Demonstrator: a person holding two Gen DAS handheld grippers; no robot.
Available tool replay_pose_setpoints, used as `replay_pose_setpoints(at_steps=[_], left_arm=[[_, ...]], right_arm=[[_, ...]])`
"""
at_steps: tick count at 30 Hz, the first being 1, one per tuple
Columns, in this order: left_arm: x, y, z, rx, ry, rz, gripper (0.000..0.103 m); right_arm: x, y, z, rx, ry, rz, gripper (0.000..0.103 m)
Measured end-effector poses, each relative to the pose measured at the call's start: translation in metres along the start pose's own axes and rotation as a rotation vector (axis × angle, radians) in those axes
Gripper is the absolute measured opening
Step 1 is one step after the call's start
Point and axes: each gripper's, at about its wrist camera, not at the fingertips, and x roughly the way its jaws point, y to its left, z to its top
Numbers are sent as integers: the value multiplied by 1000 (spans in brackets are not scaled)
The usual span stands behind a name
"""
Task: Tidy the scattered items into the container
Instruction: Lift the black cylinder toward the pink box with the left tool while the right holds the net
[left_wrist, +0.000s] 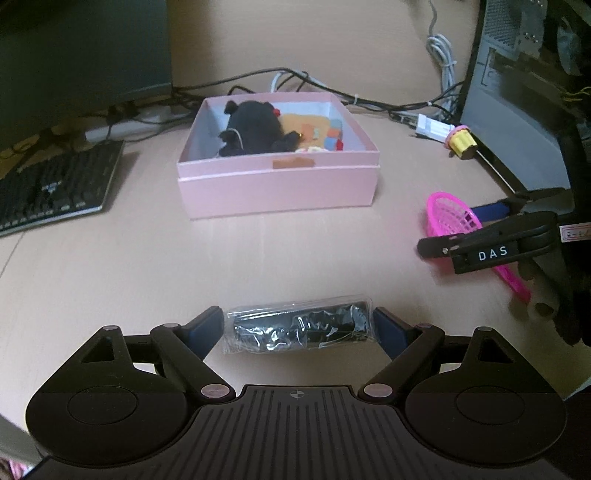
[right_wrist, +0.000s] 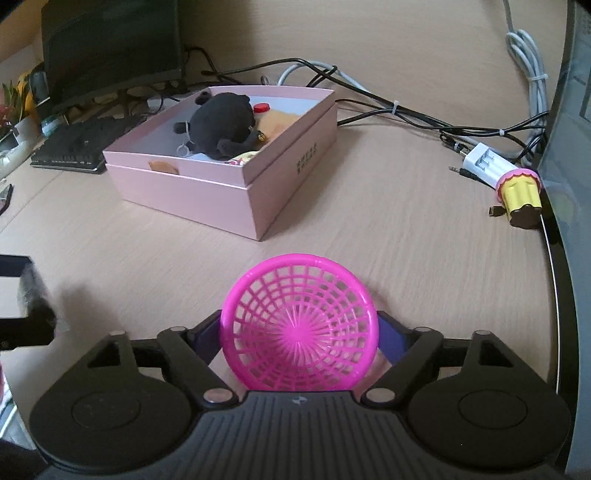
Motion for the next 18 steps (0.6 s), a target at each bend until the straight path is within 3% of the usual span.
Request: replay_pose_setpoints(at_steps=[2,11,18], left_arm=[[3,5,2,17,1,-15,91],[5,15,15,92,4,-118,91],[-1,20,46,163,-93,-142,91]], right_arm=[[-5,7,0,-7,-3,-11,84],[-51,43,18,-54,-38,98,84],[-77,52,64,-2,-162,145,84]])
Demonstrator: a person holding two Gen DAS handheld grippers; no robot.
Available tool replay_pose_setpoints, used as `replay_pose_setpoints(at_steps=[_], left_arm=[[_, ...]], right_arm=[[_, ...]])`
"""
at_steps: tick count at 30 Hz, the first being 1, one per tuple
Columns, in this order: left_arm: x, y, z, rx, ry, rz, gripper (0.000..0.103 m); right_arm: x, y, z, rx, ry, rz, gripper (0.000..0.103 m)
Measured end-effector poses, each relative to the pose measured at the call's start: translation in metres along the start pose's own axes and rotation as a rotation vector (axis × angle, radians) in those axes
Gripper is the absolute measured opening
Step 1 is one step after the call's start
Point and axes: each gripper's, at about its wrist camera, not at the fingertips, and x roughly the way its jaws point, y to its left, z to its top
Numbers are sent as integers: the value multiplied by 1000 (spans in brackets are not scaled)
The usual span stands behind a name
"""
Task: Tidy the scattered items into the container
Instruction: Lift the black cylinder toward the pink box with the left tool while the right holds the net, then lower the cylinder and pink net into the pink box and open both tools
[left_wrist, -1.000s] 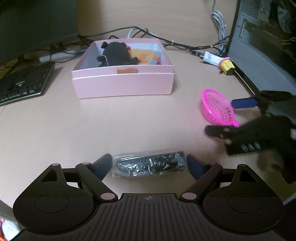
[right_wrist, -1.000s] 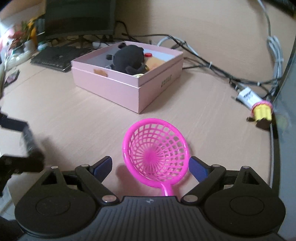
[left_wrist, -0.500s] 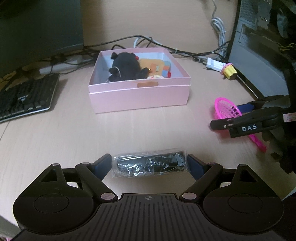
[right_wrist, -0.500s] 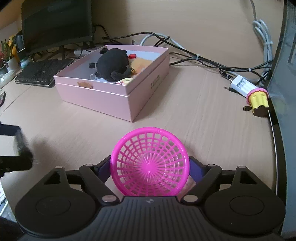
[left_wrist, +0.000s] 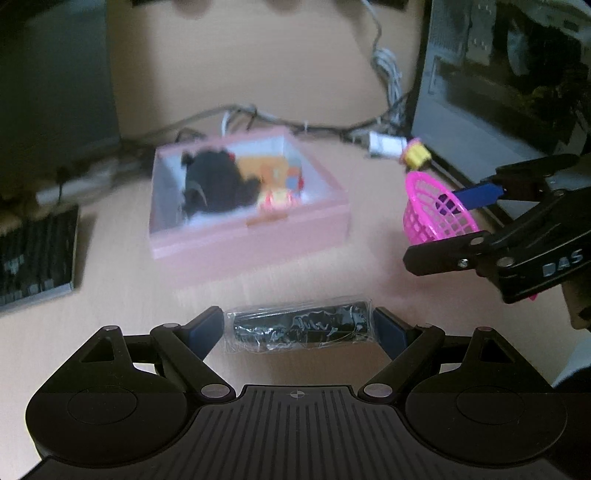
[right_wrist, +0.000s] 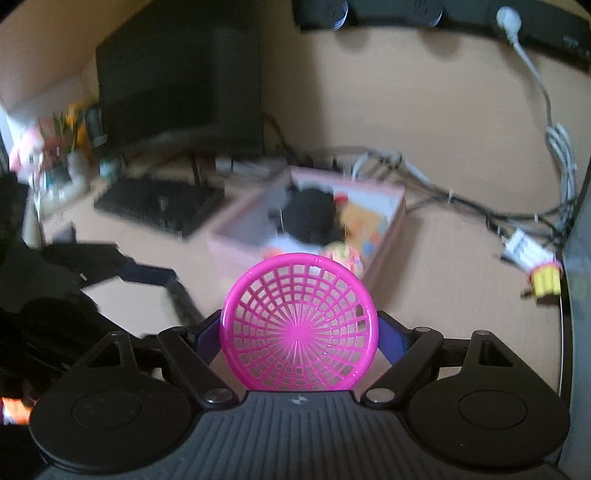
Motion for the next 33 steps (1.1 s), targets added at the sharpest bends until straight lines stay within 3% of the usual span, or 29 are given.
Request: replay_pose_setpoints(at_steps=[10,16,22,26,29,33], left_arm=[[21,40,74,40,-185,83,91],[67,62,102,54,-215,80,95],[75,71,87,-3,-185,30,98],[70,57,63,-26,-138,-7,100],[65,40,52,-38,-113,-44,100],[66,13,40,-26,-63,-100,101]], right_arm=[[35,-19,107,105,-164,9,84],[91,-40,143,191,-144,5,86],[99,-74,120,278,-159,-133,87],[109,-99,82,311,-98,-311,87],[120,-110,53,286,-30,-443,87],[128,-124,27,222,-11,-638,87]])
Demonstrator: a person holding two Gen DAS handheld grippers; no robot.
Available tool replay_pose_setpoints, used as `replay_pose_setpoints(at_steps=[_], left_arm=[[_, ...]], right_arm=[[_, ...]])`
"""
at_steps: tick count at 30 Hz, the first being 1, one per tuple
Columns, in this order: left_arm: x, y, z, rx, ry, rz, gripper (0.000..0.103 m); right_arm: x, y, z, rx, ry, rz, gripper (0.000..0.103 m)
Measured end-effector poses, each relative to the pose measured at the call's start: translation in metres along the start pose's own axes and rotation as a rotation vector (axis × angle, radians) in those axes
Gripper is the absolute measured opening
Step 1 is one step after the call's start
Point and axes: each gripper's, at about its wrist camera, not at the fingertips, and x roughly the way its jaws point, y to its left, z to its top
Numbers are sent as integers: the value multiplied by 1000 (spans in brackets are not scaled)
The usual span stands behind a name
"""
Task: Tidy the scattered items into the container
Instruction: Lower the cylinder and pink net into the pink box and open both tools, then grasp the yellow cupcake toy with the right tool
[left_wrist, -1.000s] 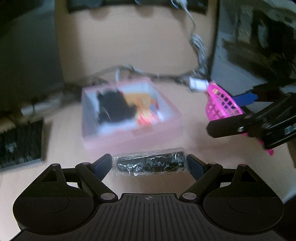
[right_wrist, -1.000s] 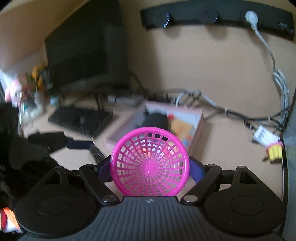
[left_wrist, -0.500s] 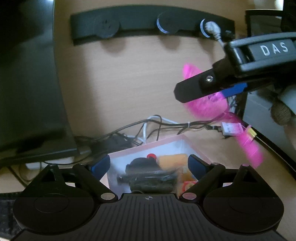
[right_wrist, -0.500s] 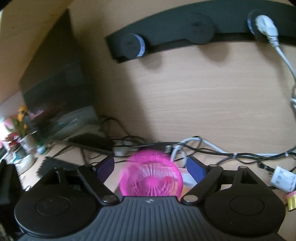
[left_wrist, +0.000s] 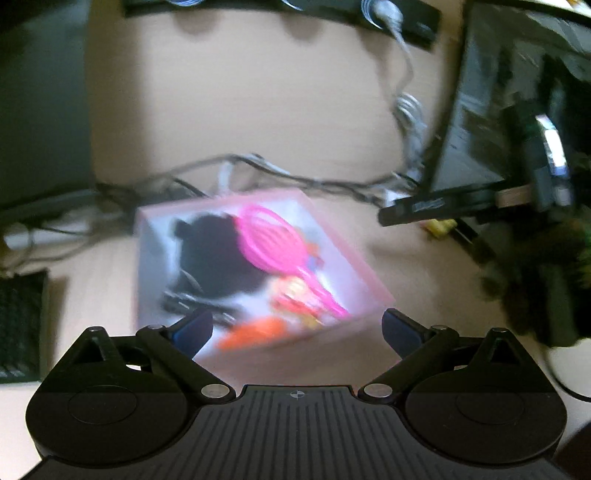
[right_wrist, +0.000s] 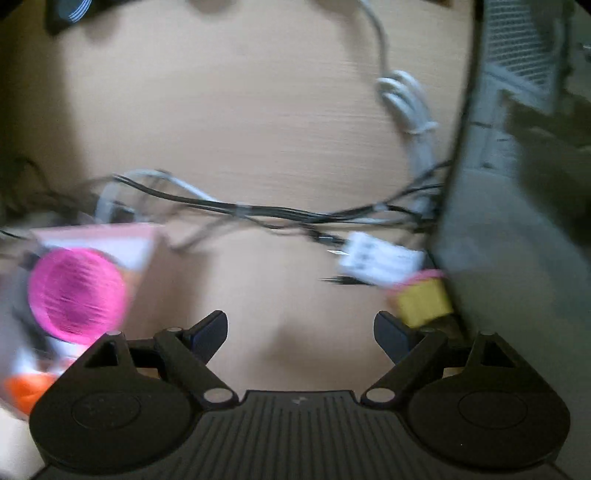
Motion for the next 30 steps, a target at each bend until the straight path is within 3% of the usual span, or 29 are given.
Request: replay_pose_setpoints(at_steps=[2,4,6,10,14,17,19,21,24,27,30], left_arm=[[4,-13,-5,27,24,-35,101],[7,-22,-8,48,45,-66,101],[9,-27,-11,56,58,-83,101],[14,-26,-12,40,76,-83,101],[14,-21,-10,29,82,-78,101],[15,-19,-11,19,88,-77,101],[16,-19,-12,13,94,-70,101],[15,-20,-13,12,99,-66,101],[15,-21,-16,13,111,-64,101],[15,-25,-18,26,120,-61,101],[13,-28,-19,34,121,-63,101]], right_arm=[[9,-1,-2,-33,-21,-81,82],[19,2,-3,-98,-32,-149,66],[31,7,-6,-199,-45,-227,58],[55,7,-14,-345,-58,-380,58],[80,-2,-10,-367,4,-433,58],[83,-6,-11,-372,26,-418,48],[71,-5,-10,-344,-5,-390,48],[52,-4,-7,-296,-34,-302,48],[18,-2,-6,-189,-56,-48,48],[-9,-1,-14,-97,-145,182,48],[-14,7,-27,-141,-195,219,48]])
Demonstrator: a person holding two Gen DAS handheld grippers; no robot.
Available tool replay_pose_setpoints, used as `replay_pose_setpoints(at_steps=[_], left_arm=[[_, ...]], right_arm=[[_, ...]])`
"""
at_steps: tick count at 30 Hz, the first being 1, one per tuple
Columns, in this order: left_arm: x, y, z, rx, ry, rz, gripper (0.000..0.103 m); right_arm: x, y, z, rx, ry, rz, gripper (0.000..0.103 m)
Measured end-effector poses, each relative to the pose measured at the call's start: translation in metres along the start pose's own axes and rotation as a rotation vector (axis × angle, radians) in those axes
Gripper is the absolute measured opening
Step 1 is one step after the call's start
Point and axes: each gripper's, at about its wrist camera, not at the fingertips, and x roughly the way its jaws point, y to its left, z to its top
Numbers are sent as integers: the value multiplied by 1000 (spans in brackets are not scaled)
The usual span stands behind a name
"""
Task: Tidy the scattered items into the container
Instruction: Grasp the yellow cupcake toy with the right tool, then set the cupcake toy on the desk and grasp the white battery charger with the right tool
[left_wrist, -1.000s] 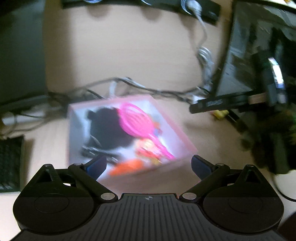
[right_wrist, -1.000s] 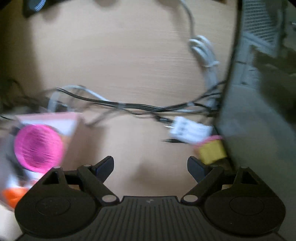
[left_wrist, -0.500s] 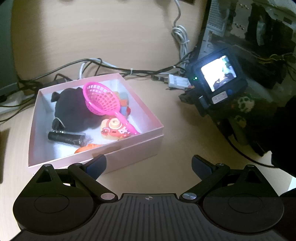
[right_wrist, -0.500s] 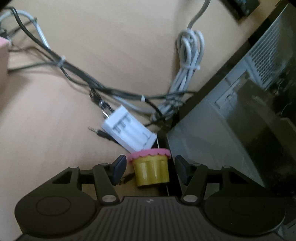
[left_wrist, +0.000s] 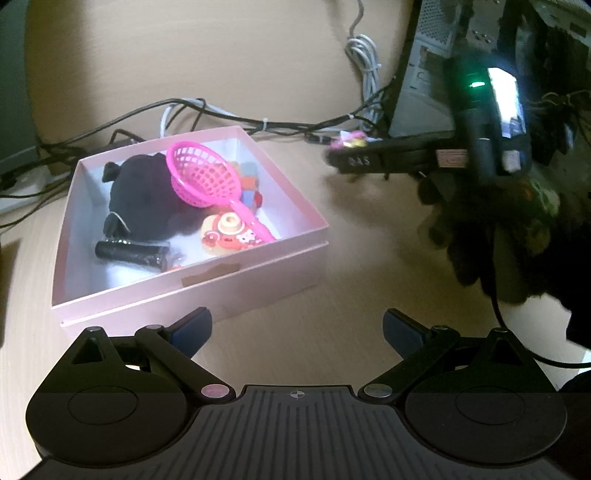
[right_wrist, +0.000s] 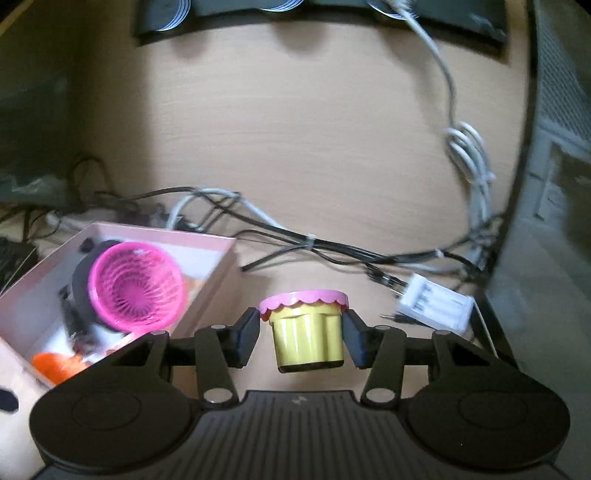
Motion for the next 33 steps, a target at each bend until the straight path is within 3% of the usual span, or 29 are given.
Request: replay_pose_setpoints(at_steps=[8,13,16,18,21,28,33], left_arm=[[-5,-2,-1,8,10,19,101],[-2,-4,0,13,25,13,102],[1,-4,-1,8,34,7,102],[4,-4,-2,4,41,0,102],[7,-5,-2,7,43,-13,102],[7,10,-5,-22,34,-47,102],[9,24,-8,-54,29,-74,102]], right_arm=[[-8,-13,-33,27,92,32,50],[-55,-23,-38,61,92,44,66],[-62,-28,-23,64,55,-26,70],[-47,-30,-10,57,46,-121,70],[-4,-39,8,98,77,-256,80],[94,-77,30,303,251,-408,80],[125,-90,33,311,323,-458,80]])
